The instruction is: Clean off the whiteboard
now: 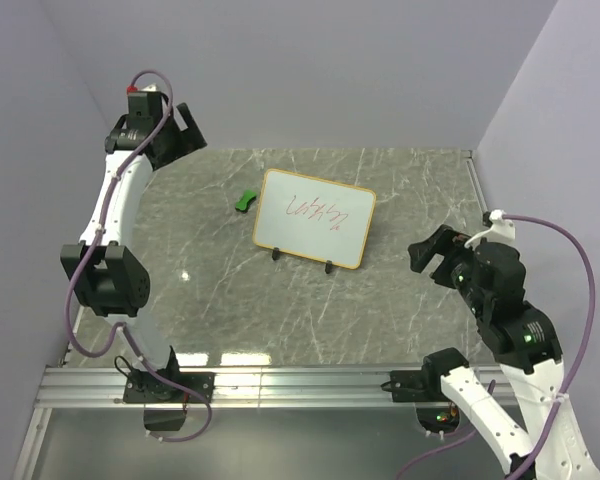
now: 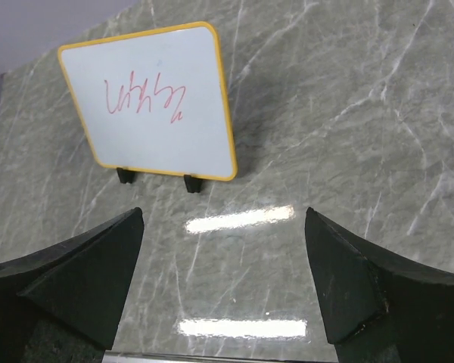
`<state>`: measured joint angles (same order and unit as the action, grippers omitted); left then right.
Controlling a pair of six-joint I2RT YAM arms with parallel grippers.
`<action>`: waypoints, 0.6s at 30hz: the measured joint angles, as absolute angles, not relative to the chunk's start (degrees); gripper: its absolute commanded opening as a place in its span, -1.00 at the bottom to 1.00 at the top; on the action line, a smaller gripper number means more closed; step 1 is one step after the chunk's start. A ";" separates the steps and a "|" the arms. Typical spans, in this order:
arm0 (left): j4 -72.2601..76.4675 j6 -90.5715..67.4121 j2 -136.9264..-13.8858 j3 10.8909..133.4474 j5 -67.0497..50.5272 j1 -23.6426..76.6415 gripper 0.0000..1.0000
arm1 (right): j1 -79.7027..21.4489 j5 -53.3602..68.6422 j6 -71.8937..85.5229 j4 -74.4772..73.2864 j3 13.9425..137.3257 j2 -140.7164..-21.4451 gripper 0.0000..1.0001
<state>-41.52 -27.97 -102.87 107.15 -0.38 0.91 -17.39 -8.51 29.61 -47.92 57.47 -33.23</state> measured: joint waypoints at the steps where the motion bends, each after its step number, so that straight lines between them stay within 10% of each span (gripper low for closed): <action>1: -42.76 -27.88 -102.80 109.03 -1.02 1.43 0.99 | -17.39 -8.38 29.80 -48.16 57.41 -32.53 0.86; 18: -43.90 -22.76 -125.58 113.54 -1.19 11.92 0.91 | -17.41 -11.07 30.41 -55.99 57.12 -29.89 0.86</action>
<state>-43.90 -22.76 -125.58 113.54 -1.19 11.92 -17.41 -11.07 30.41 -55.99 57.12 -29.89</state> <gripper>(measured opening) 0.959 0.932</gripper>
